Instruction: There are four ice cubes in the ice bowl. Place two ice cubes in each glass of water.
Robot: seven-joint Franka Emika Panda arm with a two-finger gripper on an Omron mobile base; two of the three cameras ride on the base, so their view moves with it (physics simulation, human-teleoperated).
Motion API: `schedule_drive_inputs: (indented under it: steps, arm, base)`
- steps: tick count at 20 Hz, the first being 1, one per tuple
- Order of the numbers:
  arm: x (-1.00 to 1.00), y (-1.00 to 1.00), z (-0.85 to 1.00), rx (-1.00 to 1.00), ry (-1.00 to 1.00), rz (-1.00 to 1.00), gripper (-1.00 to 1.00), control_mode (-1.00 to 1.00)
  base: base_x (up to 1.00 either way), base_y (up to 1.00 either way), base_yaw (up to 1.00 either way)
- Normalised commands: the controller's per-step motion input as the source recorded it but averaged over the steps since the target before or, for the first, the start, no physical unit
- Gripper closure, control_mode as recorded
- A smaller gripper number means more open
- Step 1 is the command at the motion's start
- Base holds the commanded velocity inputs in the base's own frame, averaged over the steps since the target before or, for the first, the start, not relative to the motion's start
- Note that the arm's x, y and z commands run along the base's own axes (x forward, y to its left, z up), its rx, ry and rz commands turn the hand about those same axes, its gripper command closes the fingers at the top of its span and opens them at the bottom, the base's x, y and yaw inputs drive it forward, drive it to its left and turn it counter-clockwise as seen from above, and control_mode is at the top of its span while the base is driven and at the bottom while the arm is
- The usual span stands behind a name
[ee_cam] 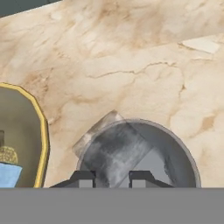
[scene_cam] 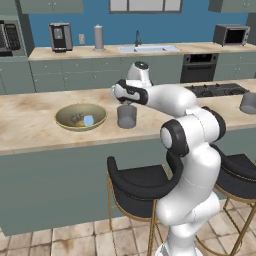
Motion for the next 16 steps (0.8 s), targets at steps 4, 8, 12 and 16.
schedule_drive_inputs:
  steps: [4, 8, 12, 16]
  arm:
    - [0.10, 0.07, -0.09, 0.00, 0.01, 0.00, 1.00, -1.00]
    - [0.16, -0.05, -0.02, 0.00, 0.00, 0.00, 1.00, -1.00]
    - [0.00, -0.08, -0.12, -0.04, -0.01, 0.06, 1.00, -1.00]
    - [0.00, 0.00, -0.19, -0.08, -0.02, 0.03, 1.00, -1.00]
  base:
    - [0.00, 0.00, 0.00]
    - [0.00, 0.00, 0.00]
    - [0.00, 0.00, 0.00]
    - [0.00, 0.00, 0.00]
